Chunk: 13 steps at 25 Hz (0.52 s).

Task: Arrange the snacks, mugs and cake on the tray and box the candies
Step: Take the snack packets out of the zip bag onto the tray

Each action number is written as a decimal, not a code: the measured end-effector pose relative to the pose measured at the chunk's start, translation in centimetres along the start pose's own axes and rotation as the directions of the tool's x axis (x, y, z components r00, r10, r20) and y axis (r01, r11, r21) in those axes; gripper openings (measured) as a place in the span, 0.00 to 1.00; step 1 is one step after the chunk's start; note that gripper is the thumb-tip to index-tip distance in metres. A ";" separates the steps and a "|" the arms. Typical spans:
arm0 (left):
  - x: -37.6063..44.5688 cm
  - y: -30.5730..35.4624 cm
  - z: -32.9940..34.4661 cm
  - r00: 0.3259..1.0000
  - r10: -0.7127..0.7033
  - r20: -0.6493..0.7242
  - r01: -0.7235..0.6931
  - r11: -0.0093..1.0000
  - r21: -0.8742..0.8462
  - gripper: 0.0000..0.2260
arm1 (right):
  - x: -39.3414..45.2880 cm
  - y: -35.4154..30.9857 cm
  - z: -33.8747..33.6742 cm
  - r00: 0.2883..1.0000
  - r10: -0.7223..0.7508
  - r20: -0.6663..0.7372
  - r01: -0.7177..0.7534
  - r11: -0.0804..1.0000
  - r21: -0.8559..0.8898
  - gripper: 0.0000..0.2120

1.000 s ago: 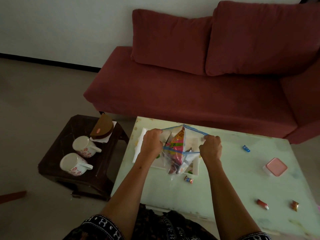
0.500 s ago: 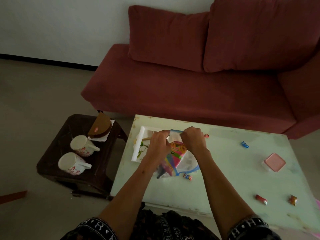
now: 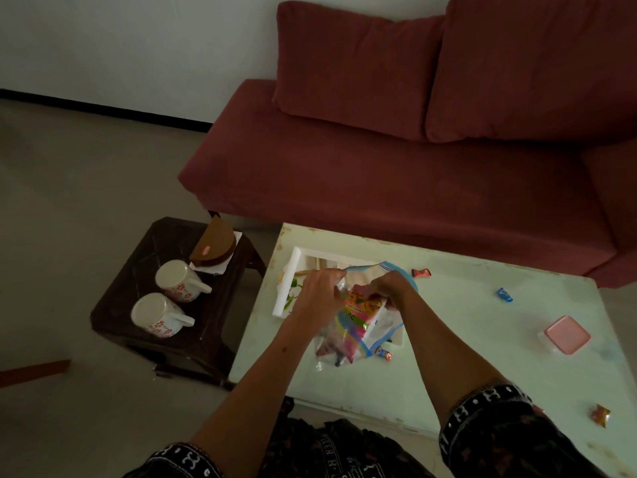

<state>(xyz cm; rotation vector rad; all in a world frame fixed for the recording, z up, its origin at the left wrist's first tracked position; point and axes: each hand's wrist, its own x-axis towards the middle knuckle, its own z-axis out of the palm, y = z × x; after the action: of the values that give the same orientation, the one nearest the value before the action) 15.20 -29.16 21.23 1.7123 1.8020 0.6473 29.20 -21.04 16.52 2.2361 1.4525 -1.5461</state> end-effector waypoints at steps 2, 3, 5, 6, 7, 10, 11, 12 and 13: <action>0.1 -0.1 0.2 1.000 -0.027 -0.014 0.027 1.000 0.013 0.13 | -0.4 -0.5 -0.2 0.999 0.004 -0.047 -0.001 0.997 0.073 0.17; 0.2 -0.1 0.3 0.999 -0.043 -0.026 0.044 0.999 0.010 0.14 | -0.8 -0.8 -0.5 0.996 -0.026 -0.083 0.031 0.998 0.058 0.16; 0.6 -0.3 0.6 0.996 -0.073 -0.045 0.074 0.997 0.008 0.14 | -1.8 -1.8 -1.6 0.983 -0.114 -0.143 0.111 0.993 -0.029 0.11; 0.9 -0.4 0.7 0.995 -0.090 -0.042 0.091 0.996 0.019 0.13 | -2.5 -2.3 -2.6 0.973 -0.156 -0.173 0.148 0.987 -0.054 0.10; 1.3 -0.5 0.7 0.994 -0.098 -0.037 0.100 0.994 0.035 0.13 | -3.2 -2.6 -3.8 0.960 -0.198 -0.200 0.193 0.980 -0.046 0.09; 2.8 -0.8 0.5 0.991 -0.104 -0.087 0.110 0.992 0.058 0.12 | -5.0 -2.3 -9.1 0.891 -0.240 -0.386 0.334 0.921 0.198 0.09; 3.3 -0.9 0.4 0.985 -0.111 -0.131 0.118 0.992 0.050 0.11 | -5.4 -1.8 -10.9 0.846 -0.241 -0.476 0.396 0.882 0.256 0.09; 3.6 -0.9 0.3 0.978 -0.126 -0.164 0.135 0.990 0.049 0.13 | -5.5 -1.1 -12.4 0.800 -0.239 -0.550 0.450 0.845 0.288 0.09; 4.0 -1.1 0.2 0.973 -0.142 -0.184 0.155 0.986 0.056 0.14 | -5.3 -0.4 -13.4 0.765 -0.229 -0.602 0.484 0.821 0.302 0.10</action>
<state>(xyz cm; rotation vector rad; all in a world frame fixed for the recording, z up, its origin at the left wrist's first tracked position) 14.42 -25.29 20.08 1.5866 2.0783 0.7015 38.04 -17.36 27.34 3.0032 1.9521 -1.5294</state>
